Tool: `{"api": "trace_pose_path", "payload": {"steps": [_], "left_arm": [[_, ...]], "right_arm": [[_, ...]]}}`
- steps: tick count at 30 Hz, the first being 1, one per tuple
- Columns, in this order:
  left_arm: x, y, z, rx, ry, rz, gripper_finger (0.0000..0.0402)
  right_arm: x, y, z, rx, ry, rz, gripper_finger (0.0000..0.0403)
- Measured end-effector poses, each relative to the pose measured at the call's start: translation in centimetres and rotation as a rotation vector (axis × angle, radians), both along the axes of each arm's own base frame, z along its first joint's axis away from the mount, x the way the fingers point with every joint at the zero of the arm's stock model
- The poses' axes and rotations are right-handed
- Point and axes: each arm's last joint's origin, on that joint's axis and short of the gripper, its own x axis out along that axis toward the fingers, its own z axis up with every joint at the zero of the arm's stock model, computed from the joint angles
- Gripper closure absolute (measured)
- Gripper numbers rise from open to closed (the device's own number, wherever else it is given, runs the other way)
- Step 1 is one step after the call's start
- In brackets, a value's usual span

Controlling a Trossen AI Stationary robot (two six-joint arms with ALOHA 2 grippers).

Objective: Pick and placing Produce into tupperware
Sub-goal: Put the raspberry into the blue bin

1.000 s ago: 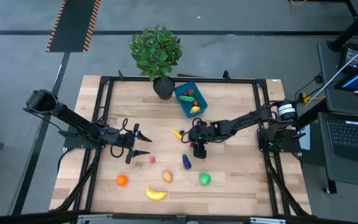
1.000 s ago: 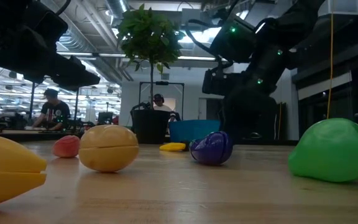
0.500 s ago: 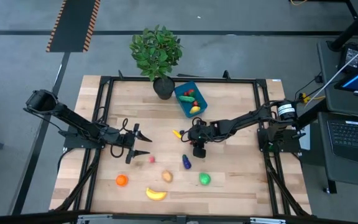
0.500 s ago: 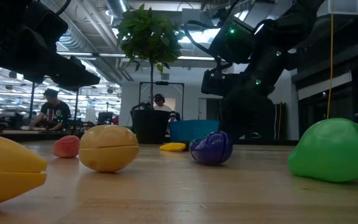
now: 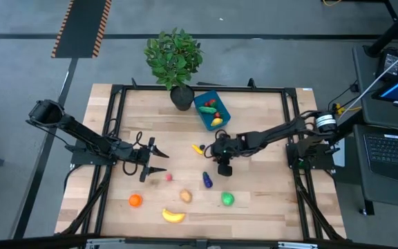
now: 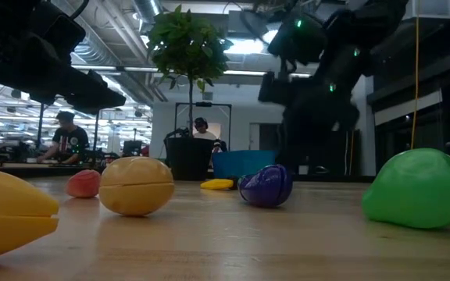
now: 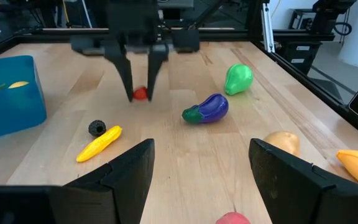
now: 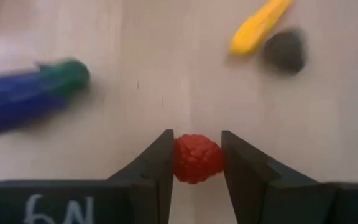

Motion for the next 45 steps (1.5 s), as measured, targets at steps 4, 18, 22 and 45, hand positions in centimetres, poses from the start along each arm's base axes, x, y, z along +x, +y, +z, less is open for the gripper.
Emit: {"api": "trace_pose_path", "payload": {"steps": [4, 18, 22, 45], "left_arm": [[0.0, 0.0, 0.0, -0.001, -0.004, 0.0, 0.0149], [0.0, 0.0, 0.2, -0.004, -0.015, 0.004, 0.0149], [0.0, 0.0, 0.1, -0.003, -0.015, 0.008, 0.0149], [0.1, 0.2, 0.3, 0.005, -0.029, 0.06, 0.0149]], "right_arm": [[-0.7, -0.6, 2.1, -0.003, -0.029, -0.019, 0.0288], [-5.7, -2.8, 6.4, -0.035, -0.147, -0.059, 0.0289], [-7.7, -3.4, 6.0, -0.026, -0.196, -0.105, 0.0289], [-13.4, -3.6, 2.9, 0.147, -0.867, 0.213, 0.0289]]}}
